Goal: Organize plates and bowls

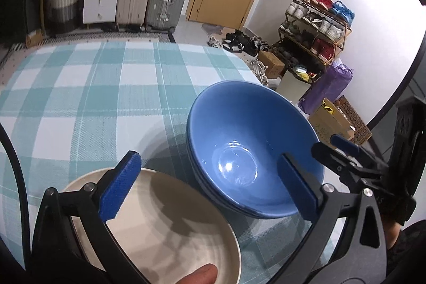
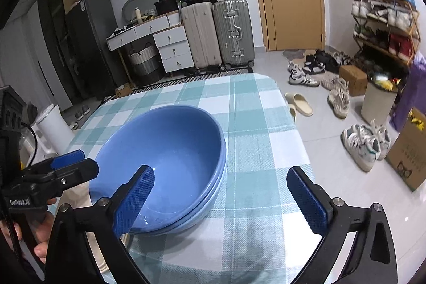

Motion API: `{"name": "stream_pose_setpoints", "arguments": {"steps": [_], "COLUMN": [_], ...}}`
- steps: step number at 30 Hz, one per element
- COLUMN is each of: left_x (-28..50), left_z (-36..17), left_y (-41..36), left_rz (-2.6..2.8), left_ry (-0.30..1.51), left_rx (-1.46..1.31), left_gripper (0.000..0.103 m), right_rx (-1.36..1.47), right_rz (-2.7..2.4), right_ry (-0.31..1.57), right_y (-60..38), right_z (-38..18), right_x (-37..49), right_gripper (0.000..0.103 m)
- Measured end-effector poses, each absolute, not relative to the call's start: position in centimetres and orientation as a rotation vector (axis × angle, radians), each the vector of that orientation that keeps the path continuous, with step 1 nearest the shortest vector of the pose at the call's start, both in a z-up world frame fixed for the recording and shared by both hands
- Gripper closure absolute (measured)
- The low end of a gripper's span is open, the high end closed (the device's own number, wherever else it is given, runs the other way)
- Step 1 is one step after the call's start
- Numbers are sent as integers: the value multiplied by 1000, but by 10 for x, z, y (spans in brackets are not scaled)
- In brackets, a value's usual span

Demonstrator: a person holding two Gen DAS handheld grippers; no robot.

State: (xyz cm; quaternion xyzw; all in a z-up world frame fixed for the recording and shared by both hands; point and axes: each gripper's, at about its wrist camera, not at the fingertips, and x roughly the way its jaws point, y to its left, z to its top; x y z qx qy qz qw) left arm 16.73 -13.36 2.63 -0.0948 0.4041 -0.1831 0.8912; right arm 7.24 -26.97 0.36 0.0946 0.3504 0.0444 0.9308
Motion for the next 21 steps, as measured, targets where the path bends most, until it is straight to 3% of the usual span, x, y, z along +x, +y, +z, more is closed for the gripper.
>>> {"name": "stream_pose_setpoints", "arguments": {"steps": [10, 12, 15, 21], "left_x": [196, 201, 207, 212], "left_z": [4, 1, -5, -14], "left_y": [-125, -125, -126, -130], "left_rz": [-389, -394, -393, -434], "left_ry": [915, 928, 944, 963], "left_rx": [-306, -322, -330, -344], "left_gripper": [2, 7, 18, 34], "right_rx": [297, 322, 337, 372], "right_rz": [118, 143, 178, 196], "right_ry": [737, 749, 786, 782], "right_y": [-273, -273, -270, -267], "right_z": [-11, -15, -21, -27], "right_x": [79, 82, 89, 88], "right_gripper": [2, 8, 28, 33]}}
